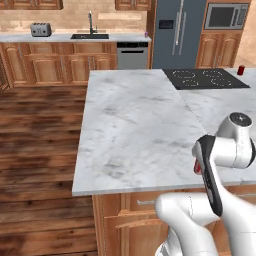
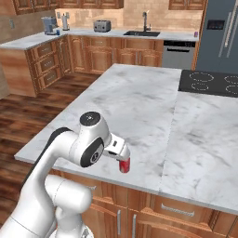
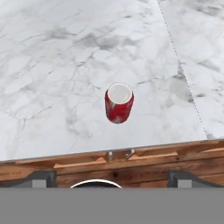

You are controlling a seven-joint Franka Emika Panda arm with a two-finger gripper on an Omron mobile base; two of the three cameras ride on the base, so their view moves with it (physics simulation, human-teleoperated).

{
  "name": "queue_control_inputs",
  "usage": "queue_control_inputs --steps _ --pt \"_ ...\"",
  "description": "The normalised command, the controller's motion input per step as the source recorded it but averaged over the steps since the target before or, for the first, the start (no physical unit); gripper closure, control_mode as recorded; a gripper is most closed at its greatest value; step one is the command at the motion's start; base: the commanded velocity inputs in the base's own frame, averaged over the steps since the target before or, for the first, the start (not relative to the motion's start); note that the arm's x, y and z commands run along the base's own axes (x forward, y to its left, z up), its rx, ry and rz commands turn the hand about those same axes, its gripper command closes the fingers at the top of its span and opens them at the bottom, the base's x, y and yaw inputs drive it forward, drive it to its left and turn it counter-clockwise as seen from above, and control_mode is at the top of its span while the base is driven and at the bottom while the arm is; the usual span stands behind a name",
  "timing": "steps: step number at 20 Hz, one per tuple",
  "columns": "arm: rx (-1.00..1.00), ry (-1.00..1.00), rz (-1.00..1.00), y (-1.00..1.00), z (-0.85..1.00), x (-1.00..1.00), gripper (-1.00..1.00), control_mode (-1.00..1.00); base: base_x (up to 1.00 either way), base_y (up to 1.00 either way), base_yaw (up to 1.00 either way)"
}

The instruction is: Four empty soda cans are scattered around the kitchen. Gather all the cans and cluster them next to the stove for recycling.

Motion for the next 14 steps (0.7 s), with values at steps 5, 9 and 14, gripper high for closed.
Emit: queue_control_inputs --steps 5,9,14 --pt "0.0 0.0 0.0 0.0 0.0 0.2 -1.0 -1.0 0.0 0.0 0.0" --pt "0.0 0.0 0.0 0.0 -0.01 0.19 -1.0 -1.0 0.0 0.0 0.0" --pt "0.02 0.01 0.0 -0.03 -0.09 0.12 -1.0 -1.0 0.0 0.0 0.0"
